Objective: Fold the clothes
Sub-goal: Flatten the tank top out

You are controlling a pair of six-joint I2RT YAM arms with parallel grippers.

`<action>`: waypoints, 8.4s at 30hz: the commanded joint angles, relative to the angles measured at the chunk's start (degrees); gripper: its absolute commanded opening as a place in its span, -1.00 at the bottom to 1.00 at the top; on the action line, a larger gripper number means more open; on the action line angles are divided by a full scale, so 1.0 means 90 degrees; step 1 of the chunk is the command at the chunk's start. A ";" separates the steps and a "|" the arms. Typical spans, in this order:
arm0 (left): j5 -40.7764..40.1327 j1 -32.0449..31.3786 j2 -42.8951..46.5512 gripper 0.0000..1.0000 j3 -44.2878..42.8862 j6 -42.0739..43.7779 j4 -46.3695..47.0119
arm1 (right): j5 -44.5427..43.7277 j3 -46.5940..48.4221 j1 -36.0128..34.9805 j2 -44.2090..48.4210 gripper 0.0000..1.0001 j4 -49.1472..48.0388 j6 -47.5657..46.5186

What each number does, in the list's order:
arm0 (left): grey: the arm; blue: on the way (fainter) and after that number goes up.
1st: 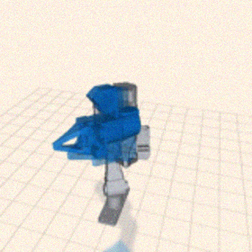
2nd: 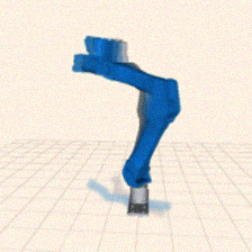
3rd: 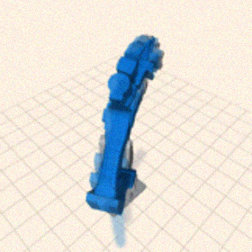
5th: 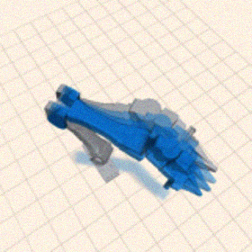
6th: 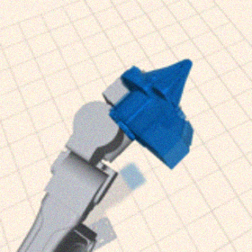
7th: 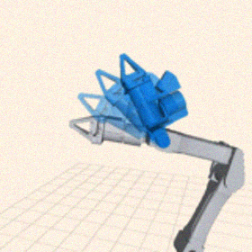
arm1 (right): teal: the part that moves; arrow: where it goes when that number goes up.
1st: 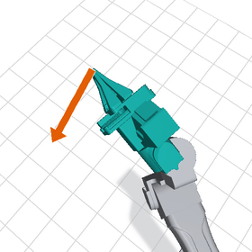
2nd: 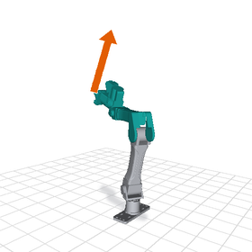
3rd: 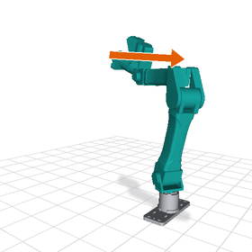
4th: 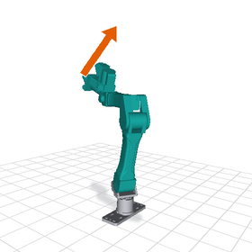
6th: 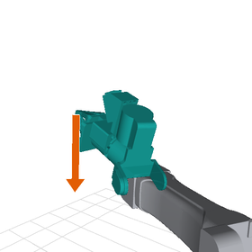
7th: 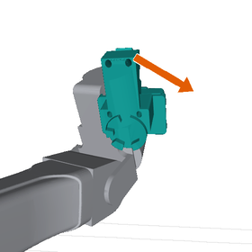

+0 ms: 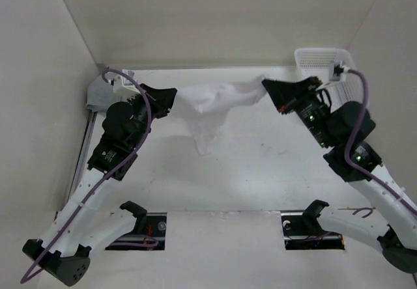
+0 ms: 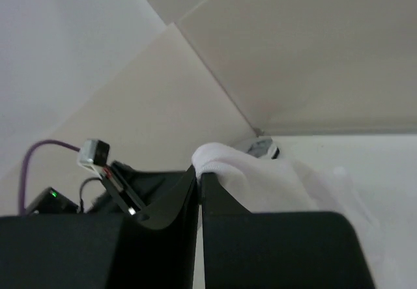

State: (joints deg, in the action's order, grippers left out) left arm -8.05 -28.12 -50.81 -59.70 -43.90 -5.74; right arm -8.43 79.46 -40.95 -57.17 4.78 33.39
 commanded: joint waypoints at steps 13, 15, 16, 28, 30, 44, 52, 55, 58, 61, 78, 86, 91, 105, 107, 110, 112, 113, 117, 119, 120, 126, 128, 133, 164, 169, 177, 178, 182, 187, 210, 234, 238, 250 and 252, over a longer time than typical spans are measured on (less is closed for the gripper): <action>0.0055 0.0347 -0.2947 -1.00 0.0825 -0.0122 0.0461 | -0.0226 -0.5216 0.0170 0.0630 -0.90 -0.0198 0.1545; 0.0026 0.0288 -0.3231 -0.99 0.0580 -0.0103 0.0511 | -0.0255 -0.5089 0.0267 0.0464 -0.90 -0.0228 0.1389; 0.0026 0.0278 -0.3348 -0.94 0.0502 -0.0074 0.0443 | -0.0255 -0.5069 0.0307 0.0405 -0.90 -0.0218 0.1359; -0.1367 -0.0092 -0.2357 -0.38 0.1943 0.0385 0.0530 | -0.0265 -0.5430 0.0746 0.0034 -0.89 -0.0696 0.1183; -0.1770 -0.0375 -0.1702 -0.43 0.2529 0.0434 0.0462 | -0.0207 -0.5528 0.0795 0.0082 -0.91 -0.0842 0.1134; -0.1157 -0.0709 -0.2527 -0.49 0.3274 -0.0210 0.0402 | -0.0148 -0.5499 0.0785 0.0160 -0.94 -0.0892 0.1027; -0.0814 -0.0591 -0.2958 -0.51 0.3304 -0.0200 0.0764 | -0.0128 -0.5587 0.0785 0.0180 -0.93 -0.0911 0.1036; -0.0775 -0.0552 -0.3036 -0.56 0.3304 -0.0200 0.0862 | -0.0128 -0.5538 0.0776 0.0151 -0.93 -0.0911 0.1027; -0.0687 -0.0542 -0.3134 -0.64 0.3265 -0.0171 0.0979 | -0.0128 -0.5509 0.0756 0.0170 -0.93 -0.0921 0.1017; -0.0619 -0.0533 -0.3008 -0.93 0.3216 -0.0152 0.0999 | -0.0128 -0.5489 0.0756 0.0258 -0.94 -0.0892 0.0998; -0.1400 -0.0816 0.1406 -1.00 -0.0298 0.0502 -0.0222 | -0.2031 -0.1332 -0.0979 0.2231 -0.98 0.1530 -0.0476; -0.1526 -0.0739 0.1057 -1.00 -0.0769 0.0659 0.0178 | -0.3018 -0.0245 -0.2974 0.1685 -0.97 0.1063 -0.1316; -0.1323 0.0071 -0.0065 -1.00 -0.0671 0.0426 0.0753 | -0.1609 -0.0508 -0.0880 0.0836 -0.97 0.0651 -0.0929; 0.1138 0.2416 -0.4227 -1.00 -0.4339 -0.0952 0.0638 | 0.2391 0.3802 0.2650 -0.3920 -0.98 0.0493 0.0666; 0.1304 0.2523 -0.4296 -1.00 -0.4839 -0.1001 0.0608 | 0.2440 0.4702 0.2651 -0.4126 -0.98 0.0738 0.0617; 0.1373 0.2699 -0.4044 -1.00 -0.5017 -0.0953 0.0637 | 0.2557 0.5116 0.2631 -0.4069 -0.97 0.0827 0.0568; 0.1393 0.2797 -0.3702 -1.00 -0.4706 -0.0923 0.0783 | 0.2548 0.4641 0.2631 -0.3757 -0.97 0.0739 0.0519; 0.1403 0.2826 -0.3517 -1.00 -0.4434 -0.0904 0.0929 | 0.2490 0.4212 0.2621 -0.3524 -0.97 0.0623 0.0490; 0.1325 0.2759 -0.2697 -1.00 -0.2776 -0.0758 0.1418 | 0.2226 0.1910 0.2524 -0.2450 -0.97 -0.0187 0.0548; 0.1199 0.2584 -0.2239 -1.00 -0.1558 -0.0747 0.1700 | 0.2002 0.0446 0.2436 -0.1815 -0.96 -0.0626 0.0636; 0.1082 0.2476 -0.1984 -1.00 -0.0922 -0.0738 0.1828 | 0.1904 -0.0267 0.2387 -0.1522 -0.96 -0.0831 0.0694; 0.0222 0.1890 -0.0568 -1.00 0.2595 -0.0709 0.2034 | 0.1016 -0.4340 0.1481 -0.0105 -0.92 -0.1799 0.1143; 0.0114 0.1850 -0.0206 -1.00 0.3611 -0.0747 0.2014 | 0.0626 -0.5377 0.1100 0.0014 -0.87 -0.1995 0.1454; 0.0298 0.1792 0.0020 -0.98 0.5186 -0.1020 0.2238 | 0.0175 -0.6923 0.0464 -0.0074 -0.56 -0.2308 0.2110; 0.0612 0.1508 0.0762 -0.95 0.5725 -0.0835 0.1975 | -0.0187 -0.6759 -0.0582 -0.1265 -0.59 -0.1165 0.2999; 0.0670 0.1460 0.0976 -0.97 0.5628 -0.0845 0.1839 | -0.0869 -0.6749 -0.0669 -0.0633 -0.90 -0.0806 0.3175; 0.0437 0.0991 0.2596 -1.00 0.4614 -0.0845 0.0347 | -0.2168 -0.5833 -0.1596 0.2423 -0.95 0.2365 0.3185; 0.0330 0.0923 0.2821 -1.00 0.4467 -0.0826 0.0132 | -0.2295 -0.5647 -0.1723 0.2639 -0.95 0.2737 0.3185; 0.0026 0.0708 0.3340 -1.00 0.3910 -0.0660 -0.0465 | -0.2686 -0.4993 -0.2260 0.3157 -0.96 0.3706 0.3273; -0.0101 0.0620 0.3302 -1.00 0.2770 -0.0504 -0.0389 | -0.4148 -0.3296 -0.3411 0.3121 -0.99 0.4040 0.2495; 0.0543 0.2543 -0.2780 -1.00 -0.1986 -0.0884 0.1849 | 0.0955 0.1851 0.2513 -0.2443 -1.00 0.0924 -0.0458; 0.0368 0.2515 -0.1985 -1.00 -0.1341 -0.0191 0.1916 | 0.0488 0.1128 0.2564 -0.1552 -0.99 0.0965 -0.0517; -0.0139 0.2007 -0.0599 -1.00 0.1285 -0.0249 0.2190 | 0.0117 -0.1850 0.1813 0.0166 -0.97 0.0417 -0.0292; -0.0472 0.0914 0.4490 -1.00 0.4134 -0.1283 -0.2747 | -0.1308 -0.5957 -0.1945 0.3538 -1.00 0.2748 0.2518; -0.0579 0.0767 0.4794 -1.00 0.4037 -0.1450 -0.3218 | -0.1669 -0.5958 -0.2610 0.3676 -1.00 0.3159 0.3007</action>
State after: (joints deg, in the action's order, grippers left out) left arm -10.92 -19.77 -10.04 -22.52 -52.77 -22.41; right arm -16.47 25.21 -58.96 -26.00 27.88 50.06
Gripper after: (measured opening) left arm 0.014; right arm 0.009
